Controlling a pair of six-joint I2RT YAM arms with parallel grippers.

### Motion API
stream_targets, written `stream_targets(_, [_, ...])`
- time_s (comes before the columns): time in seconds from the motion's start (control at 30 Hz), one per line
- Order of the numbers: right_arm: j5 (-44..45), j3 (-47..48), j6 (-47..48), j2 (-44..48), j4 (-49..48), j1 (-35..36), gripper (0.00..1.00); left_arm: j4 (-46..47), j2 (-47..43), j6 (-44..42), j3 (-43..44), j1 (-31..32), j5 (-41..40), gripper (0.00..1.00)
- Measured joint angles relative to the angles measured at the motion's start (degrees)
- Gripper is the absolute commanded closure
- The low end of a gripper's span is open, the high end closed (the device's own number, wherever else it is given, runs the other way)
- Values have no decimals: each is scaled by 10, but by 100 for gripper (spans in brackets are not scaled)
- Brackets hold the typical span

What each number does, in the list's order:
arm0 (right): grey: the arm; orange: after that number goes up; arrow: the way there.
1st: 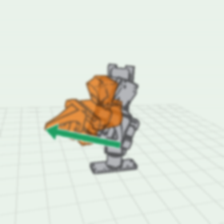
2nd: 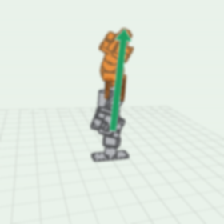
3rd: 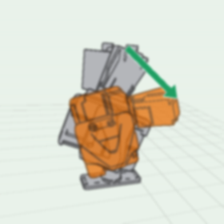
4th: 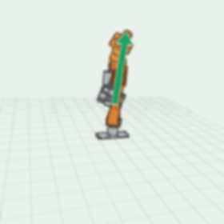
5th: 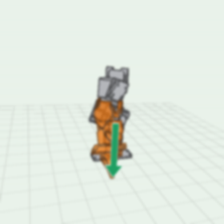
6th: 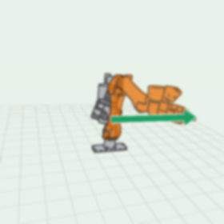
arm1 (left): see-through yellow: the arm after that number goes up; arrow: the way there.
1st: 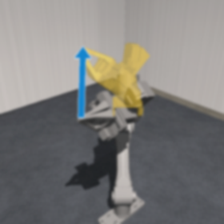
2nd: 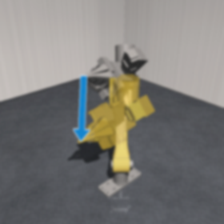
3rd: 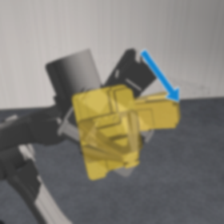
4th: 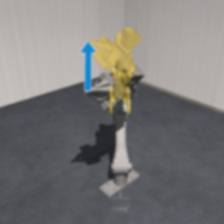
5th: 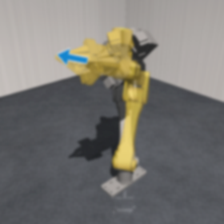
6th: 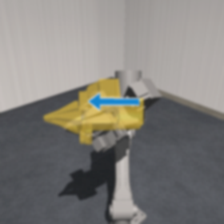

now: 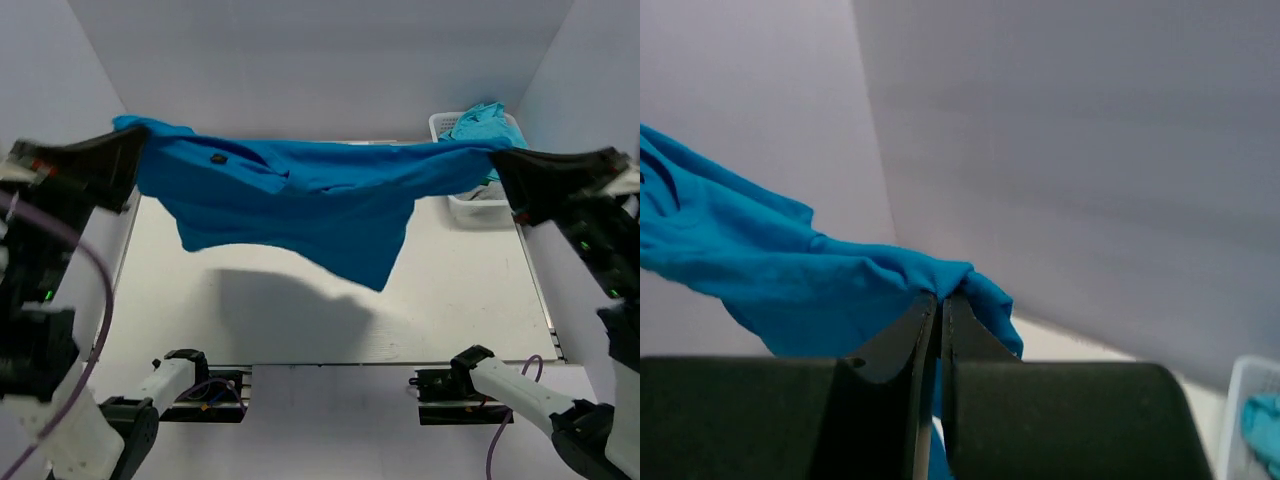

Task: Fold and stack the t-shirts
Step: Flatten out the tshirt

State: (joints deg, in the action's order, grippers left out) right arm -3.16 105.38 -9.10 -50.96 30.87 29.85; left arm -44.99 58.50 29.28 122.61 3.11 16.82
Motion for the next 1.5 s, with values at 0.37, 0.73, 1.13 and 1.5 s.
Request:
stream_targets(0.37, [-97,77,8,68,-20,-1,100,32,-83,24,85,-7,80,100])
stream_targets(0.73, [18,-88,10,66,-76,-1,100,118,-66,53,-114,-7,144,100])
stream_targets(1.13, [237,-250,-38,-389,-170,-54,88,263,343,31,-429,-1,74,28])
stream_targets(1.5, [129,-40,-56,-691,-55,-128,10,148,614,-21,-240,-10,-26,0])
